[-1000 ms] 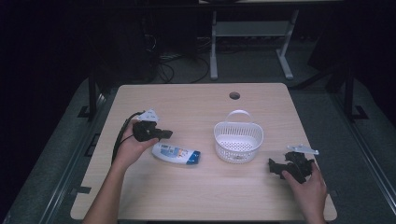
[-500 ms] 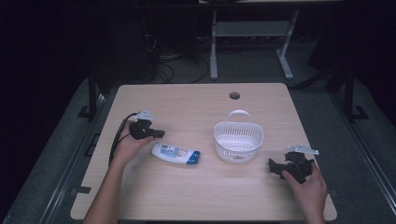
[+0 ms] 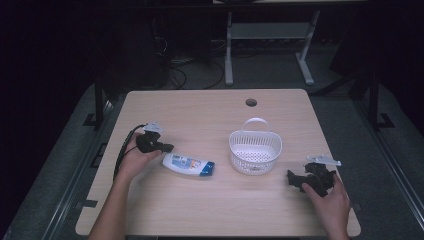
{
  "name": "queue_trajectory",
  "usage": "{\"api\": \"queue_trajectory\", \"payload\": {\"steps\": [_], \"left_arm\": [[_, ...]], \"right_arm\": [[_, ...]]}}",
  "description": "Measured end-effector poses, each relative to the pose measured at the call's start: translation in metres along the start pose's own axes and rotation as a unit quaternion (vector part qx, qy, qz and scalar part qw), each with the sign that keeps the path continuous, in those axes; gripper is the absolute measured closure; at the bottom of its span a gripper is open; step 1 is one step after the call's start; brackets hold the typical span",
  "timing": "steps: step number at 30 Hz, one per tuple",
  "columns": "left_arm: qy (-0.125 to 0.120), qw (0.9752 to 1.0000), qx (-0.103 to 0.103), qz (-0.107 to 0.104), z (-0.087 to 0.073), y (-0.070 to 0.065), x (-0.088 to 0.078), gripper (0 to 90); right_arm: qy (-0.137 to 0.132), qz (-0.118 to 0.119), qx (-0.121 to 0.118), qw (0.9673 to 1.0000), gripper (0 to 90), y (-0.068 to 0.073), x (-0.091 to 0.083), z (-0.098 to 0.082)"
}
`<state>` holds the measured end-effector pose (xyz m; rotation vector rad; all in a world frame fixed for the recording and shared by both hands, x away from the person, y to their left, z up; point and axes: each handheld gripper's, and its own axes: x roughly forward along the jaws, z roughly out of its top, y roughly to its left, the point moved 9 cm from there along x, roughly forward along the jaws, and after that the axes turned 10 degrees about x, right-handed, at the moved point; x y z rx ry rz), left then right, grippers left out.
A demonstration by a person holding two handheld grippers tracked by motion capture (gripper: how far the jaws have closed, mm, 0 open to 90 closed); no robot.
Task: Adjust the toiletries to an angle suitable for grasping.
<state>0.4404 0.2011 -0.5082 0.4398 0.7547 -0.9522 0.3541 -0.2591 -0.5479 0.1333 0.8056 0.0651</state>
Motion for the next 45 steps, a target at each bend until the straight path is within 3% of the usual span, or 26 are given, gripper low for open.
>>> {"api": "queue_trajectory", "payload": {"steps": [15,45], "left_arm": [[0.029,0.9996,0.003,-0.005,-0.015,-0.014,-0.003,90.0],[0.025,0.9995,0.004,-0.019,-0.03,-0.047,-0.024,90.0]], "right_arm": [[0.0,0.0,0.0,1.0,0.5,0.0,0.0,0.0],[0.0,0.001,-0.001,1.0,0.5,0.0,0.0,0.0]]}}
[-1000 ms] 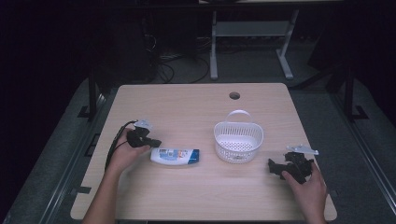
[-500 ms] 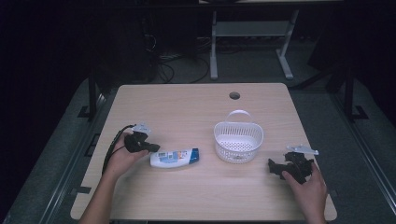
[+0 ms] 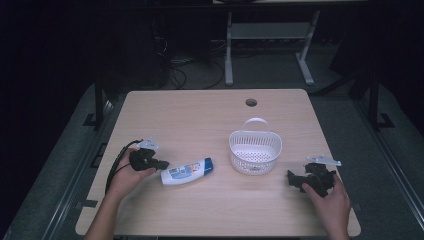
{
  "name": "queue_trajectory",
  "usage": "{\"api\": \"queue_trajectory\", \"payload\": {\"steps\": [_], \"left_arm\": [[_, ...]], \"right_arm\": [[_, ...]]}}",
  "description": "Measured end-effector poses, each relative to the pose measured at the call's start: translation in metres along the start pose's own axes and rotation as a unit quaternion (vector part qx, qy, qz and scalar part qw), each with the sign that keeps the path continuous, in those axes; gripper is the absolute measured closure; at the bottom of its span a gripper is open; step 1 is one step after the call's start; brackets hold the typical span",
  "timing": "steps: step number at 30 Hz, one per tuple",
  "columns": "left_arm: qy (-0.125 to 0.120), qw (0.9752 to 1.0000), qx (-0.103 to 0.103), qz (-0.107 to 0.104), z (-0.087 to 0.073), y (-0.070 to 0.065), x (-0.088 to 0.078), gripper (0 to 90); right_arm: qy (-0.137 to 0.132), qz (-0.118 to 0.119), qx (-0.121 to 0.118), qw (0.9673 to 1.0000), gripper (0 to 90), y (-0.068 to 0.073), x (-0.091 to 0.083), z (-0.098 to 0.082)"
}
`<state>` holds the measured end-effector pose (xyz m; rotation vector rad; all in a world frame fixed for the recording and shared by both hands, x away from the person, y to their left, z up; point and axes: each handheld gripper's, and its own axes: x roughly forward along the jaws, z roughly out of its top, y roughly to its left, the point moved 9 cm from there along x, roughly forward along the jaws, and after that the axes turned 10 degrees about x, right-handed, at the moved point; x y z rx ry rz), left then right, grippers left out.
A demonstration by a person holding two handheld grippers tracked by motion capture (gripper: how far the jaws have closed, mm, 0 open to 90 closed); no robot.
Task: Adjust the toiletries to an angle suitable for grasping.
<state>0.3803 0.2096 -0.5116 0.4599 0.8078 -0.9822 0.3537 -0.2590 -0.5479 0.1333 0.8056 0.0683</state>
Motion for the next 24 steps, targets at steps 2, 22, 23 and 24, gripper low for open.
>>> {"api": "queue_trajectory", "payload": {"steps": [2,22,23,24], "left_arm": [[0.001,1.0,0.003,-0.002,-0.001,-0.002,-0.002,90.0],[0.004,0.9998,0.008,-0.02,-0.01,-0.036,-0.006,90.0],[0.004,0.9997,0.008,-0.021,-0.01,-0.038,-0.006,90.0],[0.005,0.9997,0.008,-0.022,-0.01,-0.039,-0.006,90.0]], "right_arm": [[0.0,0.0,-0.001,1.0,0.5,0.0,0.0,0.0],[0.0,0.001,-0.001,1.0,0.5,0.0,0.0,0.0],[0.0,0.001,-0.001,1.0,0.5,0.0,0.0,0.0],[0.0,0.001,-0.001,1.0,0.4,0.0,0.0,0.0]]}}
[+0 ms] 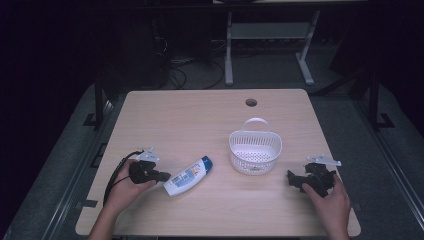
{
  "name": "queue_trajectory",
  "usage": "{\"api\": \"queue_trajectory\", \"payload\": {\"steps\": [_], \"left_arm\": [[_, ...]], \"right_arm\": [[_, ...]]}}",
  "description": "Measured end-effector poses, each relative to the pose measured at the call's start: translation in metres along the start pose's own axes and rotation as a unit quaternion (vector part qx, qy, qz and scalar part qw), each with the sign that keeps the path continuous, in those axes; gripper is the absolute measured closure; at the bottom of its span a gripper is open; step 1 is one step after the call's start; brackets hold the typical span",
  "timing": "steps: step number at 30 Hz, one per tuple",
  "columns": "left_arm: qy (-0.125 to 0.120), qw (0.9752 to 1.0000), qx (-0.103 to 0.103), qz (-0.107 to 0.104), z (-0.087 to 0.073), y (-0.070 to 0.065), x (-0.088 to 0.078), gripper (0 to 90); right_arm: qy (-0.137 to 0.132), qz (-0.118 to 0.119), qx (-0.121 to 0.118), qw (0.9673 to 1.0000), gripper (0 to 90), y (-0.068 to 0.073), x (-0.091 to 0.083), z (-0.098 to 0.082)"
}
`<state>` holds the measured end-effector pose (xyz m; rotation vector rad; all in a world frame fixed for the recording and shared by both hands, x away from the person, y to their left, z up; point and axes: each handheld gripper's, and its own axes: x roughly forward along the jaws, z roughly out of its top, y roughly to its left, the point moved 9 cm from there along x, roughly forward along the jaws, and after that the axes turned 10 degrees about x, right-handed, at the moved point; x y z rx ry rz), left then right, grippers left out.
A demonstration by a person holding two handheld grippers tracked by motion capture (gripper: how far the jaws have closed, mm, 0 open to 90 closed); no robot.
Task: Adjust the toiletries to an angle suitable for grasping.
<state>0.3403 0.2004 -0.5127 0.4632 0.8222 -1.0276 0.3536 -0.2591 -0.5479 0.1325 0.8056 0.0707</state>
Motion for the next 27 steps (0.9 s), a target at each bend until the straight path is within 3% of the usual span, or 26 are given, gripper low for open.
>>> {"api": "queue_trajectory", "payload": {"steps": [8,13,16,27], "left_arm": [[0.002,1.0,0.002,-0.006,-0.002,-0.013,-0.001,90.0],[-0.008,0.9999,-0.006,-0.004,-0.002,-0.011,-0.004,89.0],[-0.007,1.0,-0.005,0.006,-0.004,-0.007,-0.006,79.3],[-0.022,0.9982,-0.038,0.042,0.005,0.006,-0.017,48.7]], "right_arm": [[0.0,0.0,0.0,1.0,0.4,0.0,0.0,0.0],[0.0,0.0,0.0,1.0,0.5,0.0,0.0,0.0],[0.0,0.0,0.0,1.0,0.5,0.0,0.0,0.0],[0.0,0.0,0.0,1.0,0.5,0.0,0.0,0.0]]}}
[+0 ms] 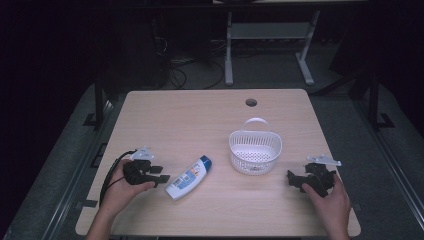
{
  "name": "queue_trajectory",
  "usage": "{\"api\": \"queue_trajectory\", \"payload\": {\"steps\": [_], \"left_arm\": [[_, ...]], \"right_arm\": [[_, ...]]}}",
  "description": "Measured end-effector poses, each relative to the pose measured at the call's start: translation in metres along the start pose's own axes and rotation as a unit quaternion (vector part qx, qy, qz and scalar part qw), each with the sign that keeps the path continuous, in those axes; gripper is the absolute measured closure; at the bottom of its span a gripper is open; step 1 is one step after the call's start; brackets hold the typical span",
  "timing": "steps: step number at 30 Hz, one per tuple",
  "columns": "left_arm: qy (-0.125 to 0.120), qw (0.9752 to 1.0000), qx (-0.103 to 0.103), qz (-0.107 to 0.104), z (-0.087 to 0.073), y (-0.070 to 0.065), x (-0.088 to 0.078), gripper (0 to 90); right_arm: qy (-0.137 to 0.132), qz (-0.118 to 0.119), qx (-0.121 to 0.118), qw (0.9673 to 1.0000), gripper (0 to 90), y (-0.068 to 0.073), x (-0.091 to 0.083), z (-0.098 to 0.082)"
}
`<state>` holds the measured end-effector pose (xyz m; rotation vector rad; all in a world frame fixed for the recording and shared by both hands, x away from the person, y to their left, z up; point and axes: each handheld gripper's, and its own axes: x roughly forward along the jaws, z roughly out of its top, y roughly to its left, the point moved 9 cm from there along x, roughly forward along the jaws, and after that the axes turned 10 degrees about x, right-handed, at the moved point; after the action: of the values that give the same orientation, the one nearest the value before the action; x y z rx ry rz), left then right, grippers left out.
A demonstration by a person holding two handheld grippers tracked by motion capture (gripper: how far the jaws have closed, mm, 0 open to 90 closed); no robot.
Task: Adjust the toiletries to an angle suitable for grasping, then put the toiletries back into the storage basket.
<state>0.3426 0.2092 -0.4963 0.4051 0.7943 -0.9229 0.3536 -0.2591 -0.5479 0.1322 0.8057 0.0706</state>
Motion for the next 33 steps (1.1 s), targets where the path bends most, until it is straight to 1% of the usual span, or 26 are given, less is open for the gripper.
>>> {"api": "queue_trajectory", "payload": {"steps": [1,3,5,6,13,14,16,17,22,23,29,33], "left_arm": [[-0.004,1.0,-0.003,0.003,0.002,0.001,-0.001,47.0],[-0.007,0.9999,-0.002,0.009,0.006,0.002,-0.001,45.0],[-0.006,0.9999,-0.003,0.013,0.009,0.003,-0.002,42.5],[-0.01,0.9998,-0.007,0.017,0.012,0.004,-0.002,41.7],[-0.014,0.9996,0.001,0.026,0.028,0.005,-0.002,36.2],[-0.014,0.9996,0.0,0.025,0.031,0.004,-0.002,35.6],[-0.011,0.9996,0.0,0.026,0.034,0.004,0.0,31.2],[-0.009,0.9996,0.0,0.025,0.036,0.004,0.001,30.6],[-0.004,0.9996,0.014,0.026,0.048,0.0,0.006,29.9],[-0.003,0.9996,0.013,0.024,0.051,-0.001,0.008,29.3],[0.015,0.9994,0.024,0.02,0.057,-0.005,0.017,28.4],[0.018,0.999,0.024,0.034,0.062,-0.004,0.021,26.6]], "right_arm": [[0.0,0.0,0.0,1.0,0.5,0.0,0.0,0.0],[0.0,0.0,0.0,1.0,0.5,0.0,0.0,0.0],[0.0,0.0,0.0,1.0,0.5,0.0,0.0,0.0],[0.0,0.0,-0.001,1.0,0.5,0.0,0.0,0.0],[0.0,0.0,0.0,1.0,0.5,0.0,0.0,0.0],[0.0,0.0,-0.001,1.0,0.5,0.0,0.0,0.0],[0.0,0.0,0.0,1.0,0.5,0.0,0.0,0.0],[0.0,0.0,-0.001,1.0,0.5,0.0,0.0,0.0],[0.0,0.0,0.0,1.0,0.4,0.0,0.0,0.0],[0.0,0.0,0.0,1.0,0.4,0.0,0.0,0.0],[0.0,0.0,0.0,1.0,0.4,0.0,0.0,0.0],[0.0,0.0,-0.001,1.0,0.4,0.0,0.0,0.0]]}}
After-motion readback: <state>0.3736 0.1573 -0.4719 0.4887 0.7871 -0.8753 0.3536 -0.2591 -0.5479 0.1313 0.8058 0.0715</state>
